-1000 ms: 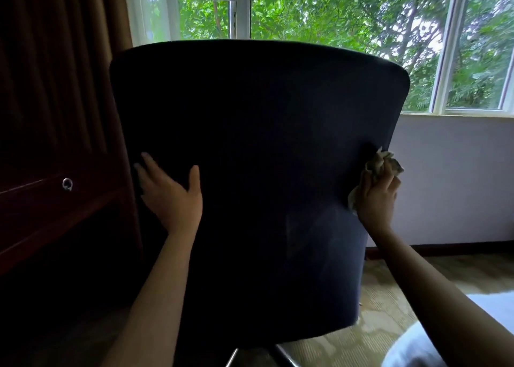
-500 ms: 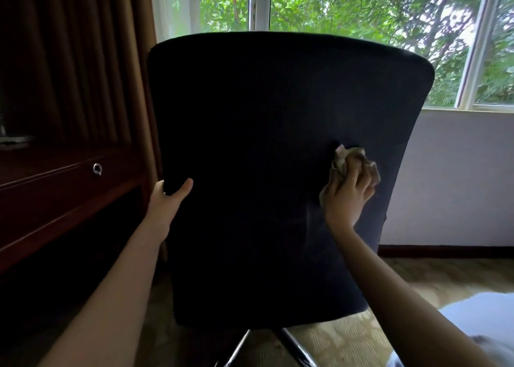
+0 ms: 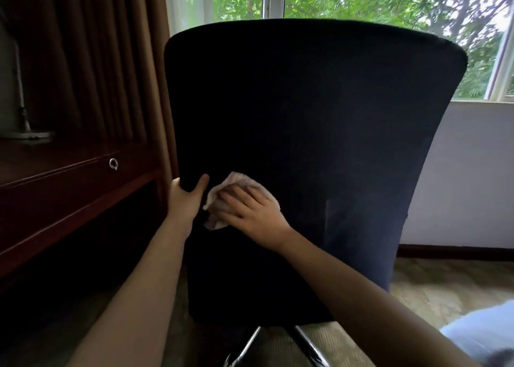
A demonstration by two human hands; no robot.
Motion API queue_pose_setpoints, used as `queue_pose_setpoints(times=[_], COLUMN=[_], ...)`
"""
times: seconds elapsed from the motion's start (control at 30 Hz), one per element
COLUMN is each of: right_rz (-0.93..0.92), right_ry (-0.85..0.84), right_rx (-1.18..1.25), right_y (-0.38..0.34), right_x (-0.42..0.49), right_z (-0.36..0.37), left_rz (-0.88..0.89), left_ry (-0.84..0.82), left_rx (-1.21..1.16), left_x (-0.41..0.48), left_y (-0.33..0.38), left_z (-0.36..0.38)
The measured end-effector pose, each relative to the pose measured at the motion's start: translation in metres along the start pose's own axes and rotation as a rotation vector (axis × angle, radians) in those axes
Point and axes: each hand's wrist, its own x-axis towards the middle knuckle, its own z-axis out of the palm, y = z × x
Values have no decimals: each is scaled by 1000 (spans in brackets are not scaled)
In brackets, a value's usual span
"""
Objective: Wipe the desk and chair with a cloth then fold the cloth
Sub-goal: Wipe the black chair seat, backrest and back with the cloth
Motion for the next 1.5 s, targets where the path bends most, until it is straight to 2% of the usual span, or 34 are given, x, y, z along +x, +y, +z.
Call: queue_pose_setpoints(times=[0.1,0.17,0.23,0.33,0.43,0.53,0.67,0.73,0.87,0.93,1.07,1.17,1.23,1.3,1.37,1.5], right_rz=[272,509,802,1263,1425,1438,1113,934,367,272,384,569,849,1207,1456,1505], right_ry=[193,254,263,314,380,431,467,378,6,0,197,204,198,238,253,285], right_rx=[-43,-78,-38,133,214,210,31,135,130,121,91,-69,-85,30,101,127], right_y=[50,92,130,156,143,112,41,-2,-56,-46,6,67,98,116,124,119], right_x=[-30,-67,-107,-138,-126,-88,-29,3,31,29,-5,-60,-97,-119,-127,-115], right_z=[-8,-17,-26,-38,-37,-24,0,3,16,18,6,-11,-25,-39,-47,-44], left_rz=[-38,-106,-173,-192,-164,-149,-176,-159,-56,-51,-114,-178,-170,-152,-118,-77], left_ry=[-75,-166,-220,-215,-179,-133,-150,-124,-61,-83,-114,-207,-212,-210,-194,-169], left_rx=[-28,-84,-162,-214,-228,-219,-230,-205,-136,-112,-150,-195,-214,-236,-235,-242], left_x=[7,13,22,30,29,28,29,28,22,22,34,43,45,45,42,34], left_y=[-1,-4,-7,-13,-18,-22,-26,-25,-22,-20,-24,-29,-32,-36,-37,-34], left_z=[-6,-13,-20,-22,-17,-17,-17,-15,-13,-13,-20,-27,-29,-28,-24,-18])
